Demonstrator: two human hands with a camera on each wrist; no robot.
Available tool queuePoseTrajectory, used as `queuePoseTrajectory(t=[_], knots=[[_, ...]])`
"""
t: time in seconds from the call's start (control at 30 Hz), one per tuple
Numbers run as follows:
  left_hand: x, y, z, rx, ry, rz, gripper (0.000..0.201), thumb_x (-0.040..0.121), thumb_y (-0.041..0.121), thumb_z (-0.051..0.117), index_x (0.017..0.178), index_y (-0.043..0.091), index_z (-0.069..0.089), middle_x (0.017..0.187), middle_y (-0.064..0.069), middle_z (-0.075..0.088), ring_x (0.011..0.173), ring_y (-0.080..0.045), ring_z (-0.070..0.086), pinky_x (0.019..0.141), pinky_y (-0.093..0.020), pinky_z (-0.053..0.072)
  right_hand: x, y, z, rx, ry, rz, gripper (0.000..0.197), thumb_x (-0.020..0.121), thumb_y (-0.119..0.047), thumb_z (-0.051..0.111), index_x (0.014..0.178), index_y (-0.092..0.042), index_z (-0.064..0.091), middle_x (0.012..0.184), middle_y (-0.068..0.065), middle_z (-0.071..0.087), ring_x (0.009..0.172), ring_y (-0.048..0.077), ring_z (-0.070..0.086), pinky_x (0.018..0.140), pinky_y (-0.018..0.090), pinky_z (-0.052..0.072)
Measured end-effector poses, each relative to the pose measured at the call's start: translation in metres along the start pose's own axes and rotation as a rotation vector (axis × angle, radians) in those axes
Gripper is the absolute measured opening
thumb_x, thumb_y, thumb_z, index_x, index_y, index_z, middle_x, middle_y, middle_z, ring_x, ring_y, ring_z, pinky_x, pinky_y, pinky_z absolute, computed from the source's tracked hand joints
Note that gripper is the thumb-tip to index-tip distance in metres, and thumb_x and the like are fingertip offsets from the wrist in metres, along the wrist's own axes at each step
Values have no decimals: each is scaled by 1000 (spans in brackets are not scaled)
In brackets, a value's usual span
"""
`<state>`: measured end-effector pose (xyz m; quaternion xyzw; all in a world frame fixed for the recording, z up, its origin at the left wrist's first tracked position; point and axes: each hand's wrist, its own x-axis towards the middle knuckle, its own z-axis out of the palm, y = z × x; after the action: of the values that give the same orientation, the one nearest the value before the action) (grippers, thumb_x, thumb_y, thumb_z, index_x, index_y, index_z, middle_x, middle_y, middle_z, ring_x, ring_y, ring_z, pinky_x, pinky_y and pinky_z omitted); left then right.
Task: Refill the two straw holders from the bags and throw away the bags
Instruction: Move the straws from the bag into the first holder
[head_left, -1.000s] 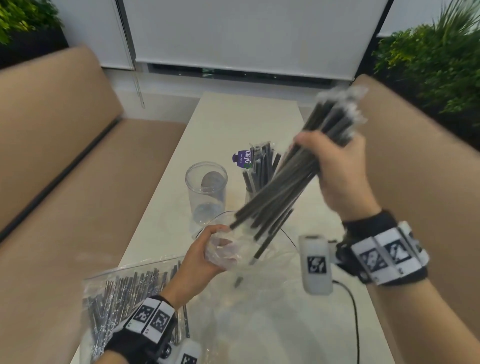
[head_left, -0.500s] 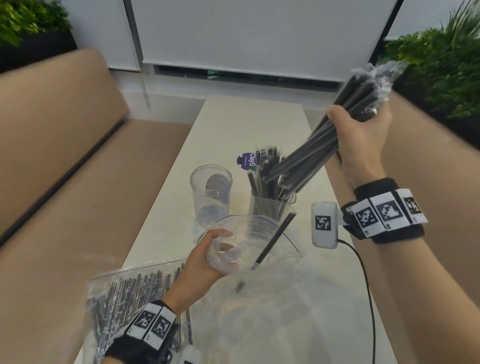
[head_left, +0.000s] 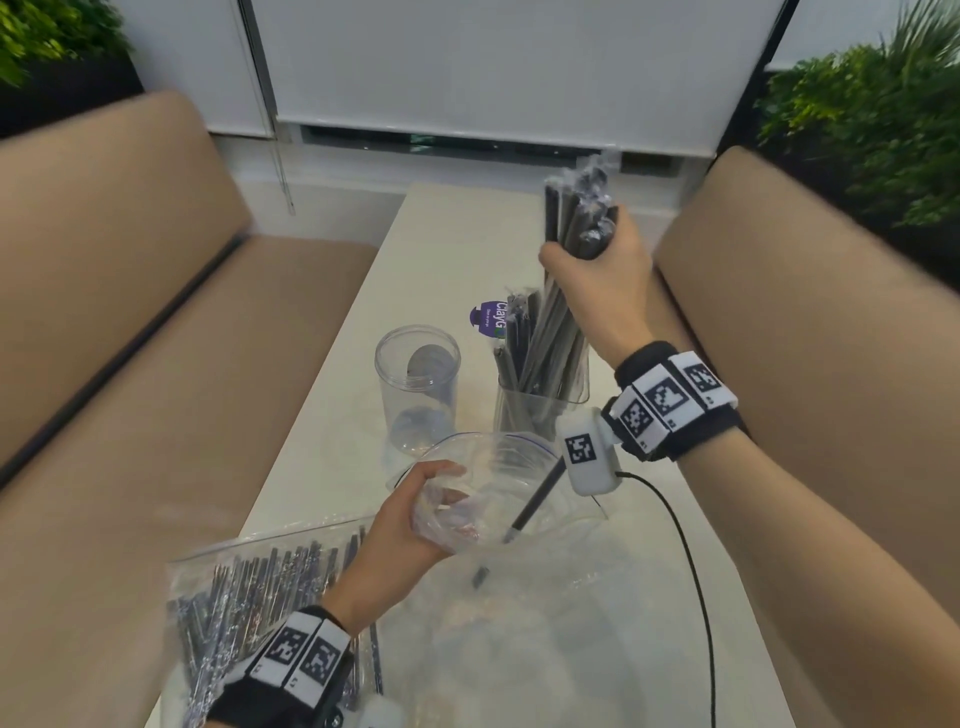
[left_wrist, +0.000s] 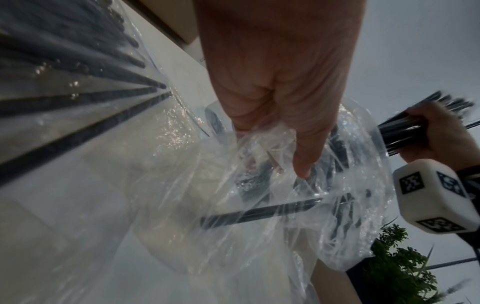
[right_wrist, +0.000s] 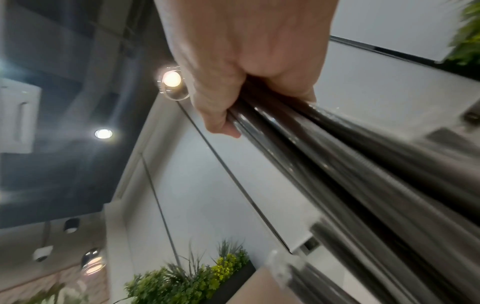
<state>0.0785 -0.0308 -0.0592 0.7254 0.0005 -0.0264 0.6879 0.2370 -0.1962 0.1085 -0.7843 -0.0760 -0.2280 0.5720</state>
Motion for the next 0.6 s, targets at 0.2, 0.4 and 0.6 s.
queuePoseTrajectory(t=[0.2, 0.4, 0.6], knots=[[1, 4, 2, -22, 2, 5, 60, 69, -14, 77, 115, 19, 57, 110, -5, 63, 87, 0, 65, 72, -13, 50, 5, 33, -29, 28, -143, 201, 51, 79, -31, 78, 121, -13, 57, 110, -3, 69, 99, 10, 65, 85, 27, 51], [10, 17, 7, -49, 39, 32, 60, 70, -19, 73, 118, 14, 56, 97, -8, 68, 80, 2, 67, 67, -11, 51, -6, 44, -37, -146, -295, 224, 29, 83, -38, 73, 104, -19, 68, 93, -9, 72, 84, 5, 66, 72, 24, 50], [13, 26, 7, -74, 55, 61, 59, 70, -21, 72, 119, 8, 55, 92, -7, 68, 73, 4, 67, 66, -8, 49, -23, 32, -41, -367, -293, 318, 94, 73, -59, 74, 144, -13, 31, 144, 14, 34, 126, 29, 46, 103, 35, 40]])
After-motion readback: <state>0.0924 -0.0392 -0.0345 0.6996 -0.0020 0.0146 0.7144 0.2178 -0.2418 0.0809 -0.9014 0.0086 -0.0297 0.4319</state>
